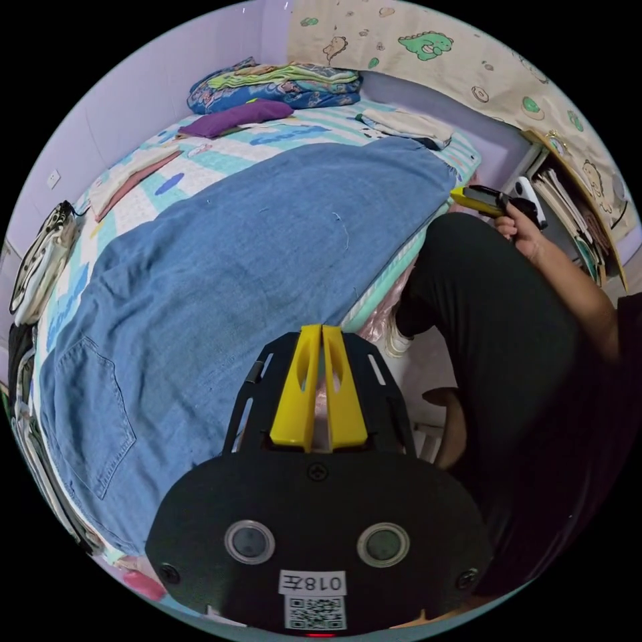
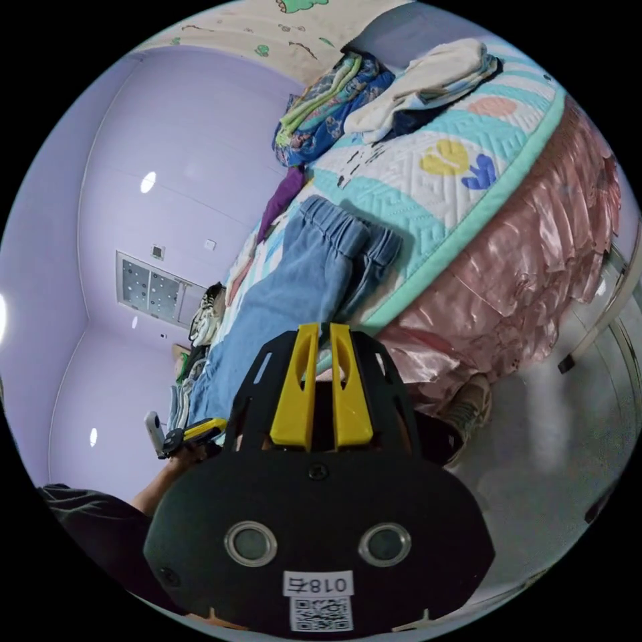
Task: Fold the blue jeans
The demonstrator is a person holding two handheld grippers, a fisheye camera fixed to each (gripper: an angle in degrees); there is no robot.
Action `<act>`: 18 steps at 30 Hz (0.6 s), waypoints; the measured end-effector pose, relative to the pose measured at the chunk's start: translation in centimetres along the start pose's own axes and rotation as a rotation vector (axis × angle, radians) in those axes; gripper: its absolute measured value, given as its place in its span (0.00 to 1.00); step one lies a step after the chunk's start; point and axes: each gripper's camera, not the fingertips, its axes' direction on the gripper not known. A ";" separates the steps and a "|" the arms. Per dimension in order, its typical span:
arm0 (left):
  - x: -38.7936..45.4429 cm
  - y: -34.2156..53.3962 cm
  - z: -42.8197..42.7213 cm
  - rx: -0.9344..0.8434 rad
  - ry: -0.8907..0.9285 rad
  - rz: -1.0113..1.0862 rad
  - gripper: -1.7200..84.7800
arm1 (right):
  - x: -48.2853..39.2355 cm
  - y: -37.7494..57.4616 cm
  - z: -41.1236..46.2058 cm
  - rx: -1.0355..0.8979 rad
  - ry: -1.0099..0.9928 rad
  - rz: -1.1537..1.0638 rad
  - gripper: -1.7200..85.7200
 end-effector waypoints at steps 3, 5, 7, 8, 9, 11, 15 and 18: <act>-1.2 1.9 -0.5 0.015 0.041 -0.014 0.01 | 1.9 0.8 -1.2 0.128 -0.001 0.013 0.12; -2.0 3.3 -1.1 0.035 0.054 -0.028 0.01 | 3.3 0.9 -1.2 0.176 0.010 0.045 0.14; -2.9 4.9 -1.8 0.058 0.054 -0.047 0.01 | 4.9 0.6 -0.1 0.194 0.019 0.071 0.15; -3.5 5.9 -2.4 0.081 0.060 -0.064 0.01 | 5.2 0.6 0.4 0.191 0.030 0.076 0.16; -4.2 7.1 -3.0 0.110 0.068 -0.085 0.01 | 5.9 0.4 1.5 0.176 0.040 0.087 0.17; -5.3 8.9 -3.9 0.154 0.080 -0.122 0.01 | 6.9 0.4 3.5 0.154 0.030 0.105 0.17; -8.2 14.0 -6.3 0.253 0.083 -0.214 0.01 | 8.0 1.8 7.5 0.135 0.020 0.147 0.16; -11.0 19.0 -8.3 0.339 0.078 -0.311 0.01 | 8.4 3.0 10.2 0.086 0.038 0.166 0.07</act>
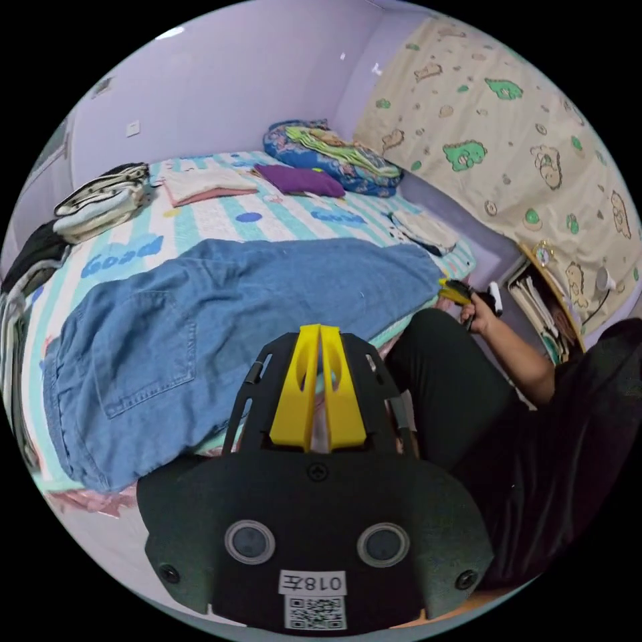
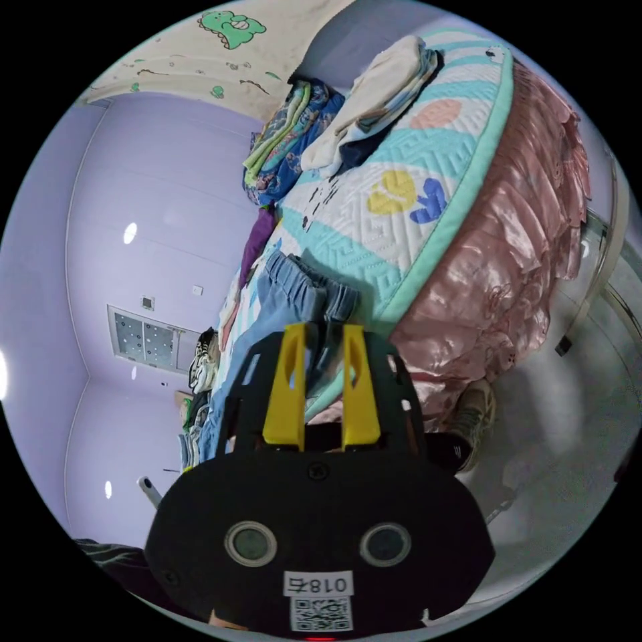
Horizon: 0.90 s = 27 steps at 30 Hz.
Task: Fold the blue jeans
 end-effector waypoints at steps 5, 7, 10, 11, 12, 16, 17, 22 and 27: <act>-7.6 6.9 -6.6 0.190 -0.014 -0.230 0.01 | -0.3 3.5 2.8 0.071 0.051 -0.016 0.04; -10.3 10.0 -9.1 0.270 -0.012 -0.315 0.01 | -0.3 5.4 4.5 0.101 0.050 -0.008 0.03; -14.6 16.0 -13.2 0.432 0.003 -0.471 0.01 | -2.3 7.6 7.1 0.132 0.086 -0.086 0.03; -16.2 18.5 -14.7 0.495 -0.002 -0.524 0.01 | -3.2 8.1 7.7 0.134 0.091 -0.118 0.03; -17.5 20.8 -16.1 0.543 -0.019 -0.566 0.01 | -5.3 9.1 9.2 0.132 0.097 -0.198 0.03; -20.8 27.1 -19.2 0.615 -0.087 -0.651 0.01 | -16.2 16.2 16.6 0.068 0.110 -0.636 0.03; -21.9 29.0 -19.9 0.636 -0.095 -0.673 0.01 | -17.9 17.8 17.9 0.052 0.112 -0.711 0.03; -26.3 36.6 -21.3 0.685 -0.120 -0.771 0.01 | -26.5 37.6 32.2 -0.178 0.167 -1.316 0.03; -30.3 43.1 -21.7 0.724 -0.093 -0.857 0.01 | -22.0 54.6 45.3 -0.391 0.372 -1.646 0.04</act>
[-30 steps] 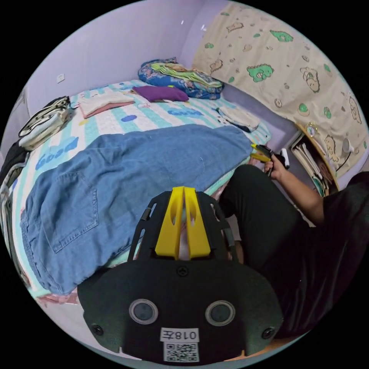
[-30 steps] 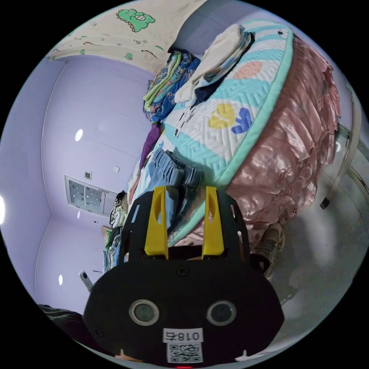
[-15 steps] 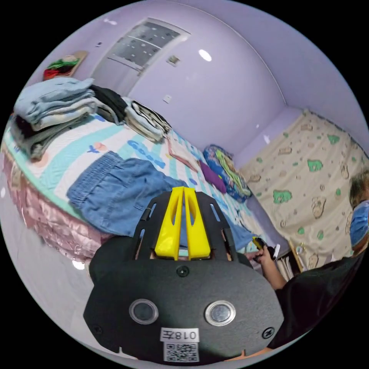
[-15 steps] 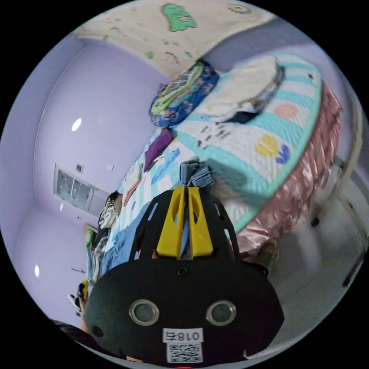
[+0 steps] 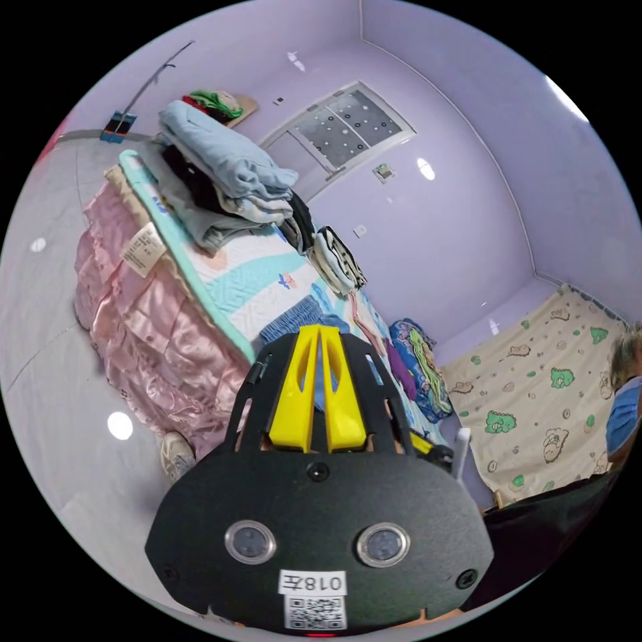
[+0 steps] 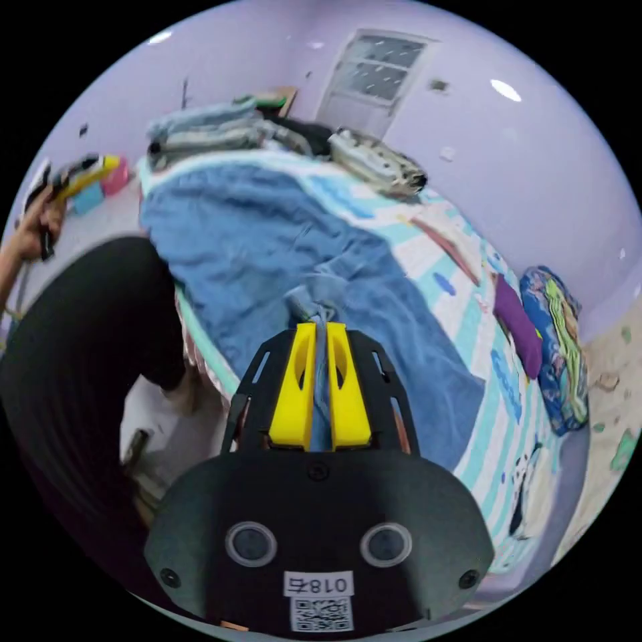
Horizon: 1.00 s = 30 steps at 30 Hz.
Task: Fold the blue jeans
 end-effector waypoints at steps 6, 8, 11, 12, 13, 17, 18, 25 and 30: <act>-4.5 -1.0 -0.9 -0.021 -0.022 0.009 0.01 | -6.5 0.1 3.8 0.065 0.119 0.030 0.05; -5.9 -0.9 -0.6 -0.014 -0.013 -0.016 0.02 | -7.7 -0.1 5.0 0.040 0.087 0.004 0.07; -7.8 -0.7 0.5 -0.030 0.034 -0.057 0.06 | -10.3 0.5 6.5 0.023 0.052 -0.077 0.10; -8.3 -0.7 1.0 -0.042 0.033 -0.066 0.08 | -11.4 1.0 6.8 0.016 0.045 -0.112 0.11; -8.6 -0.7 1.2 -0.047 0.029 -0.071 0.09 | -12.3 1.6 6.9 0.017 0.039 -0.135 0.10; -10.4 -1.0 2.7 -0.076 0.008 -0.119 0.16 | -13.0 3.7 6.4 0.028 -0.010 -0.087 0.08; -11.0 -1.1 3.3 -0.093 0.017 -0.141 0.18 | -12.7 4.3 6.3 0.027 -0.021 -0.045 0.08; -12.3 -1.5 8.0 -0.179 0.048 -0.225 0.20 | -9.9 7.6 5.9 0.018 -0.095 0.219 0.05; -9.4 -2.9 11.0 -0.248 -0.121 -0.167 0.20 | -9.4 8.4 6.3 0.017 -0.091 0.292 0.03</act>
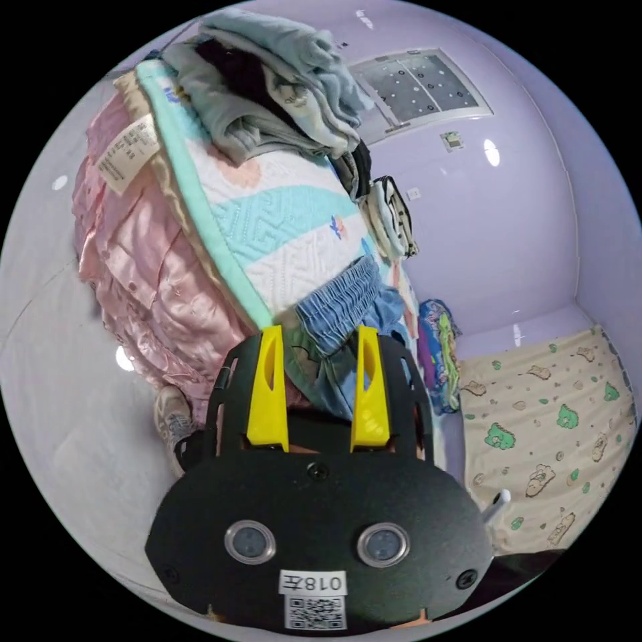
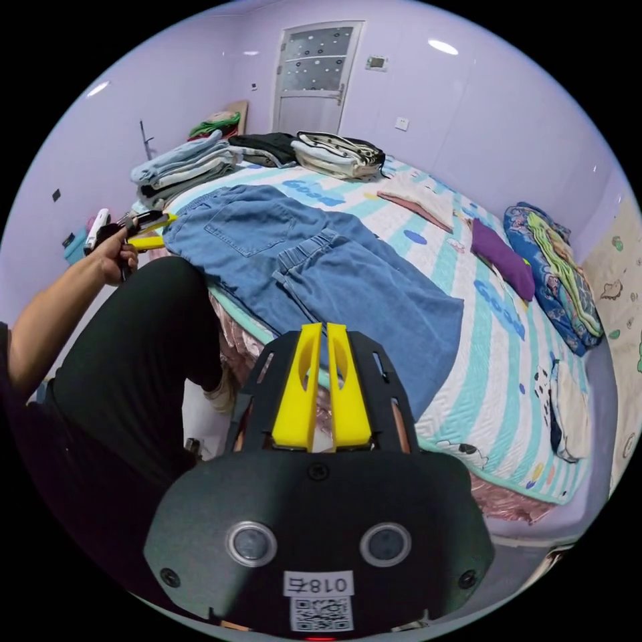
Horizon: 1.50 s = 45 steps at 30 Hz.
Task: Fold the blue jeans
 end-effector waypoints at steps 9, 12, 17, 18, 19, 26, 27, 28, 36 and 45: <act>10.5 0.5 2.3 -0.060 -0.300 0.312 0.20 | 1.1 -0.6 0.1 -0.005 -0.016 0.042 0.02; 8.8 -0.3 2.6 -0.096 -0.208 0.203 0.20 | 1.4 -0.7 -0.5 -0.004 0.002 0.033 0.02; 6.5 -1.3 2.2 -0.120 0.113 0.050 0.16 | 2.7 -0.6 -1.2 -0.014 -0.003 0.049 0.02; 6.5 -1.1 2.4 -0.137 0.210 0.028 0.15 | 3.1 -0.7 -1.4 -0.016 -0.008 0.054 0.02; 6.7 -1.0 2.5 -0.137 0.248 0.019 0.15 | 3.5 -0.8 -1.6 -0.016 -0.012 0.059 0.02; 10.4 0.4 4.0 -0.178 0.270 -0.048 0.11 | 6.2 -1.7 -4.1 0.003 0.005 0.058 0.02; 12.2 0.8 3.4 -0.156 0.241 -0.021 0.10 | 7.0 -1.7 -4.6 0.002 0.006 0.065 0.02; 13.2 1.0 3.1 -0.145 0.226 -0.007 0.09 | 7.9 -1.7 -5.0 0.001 -0.002 0.079 0.02; 31.4 5.9 1.4 -0.034 -0.006 0.168 0.08 | 14.5 -2.0 -9.4 0.065 -0.046 0.183 0.02; 67.7 25.9 9.4 0.078 -0.415 1.191 0.08 | 26.0 0.0 -15.2 0.143 -0.090 0.414 0.02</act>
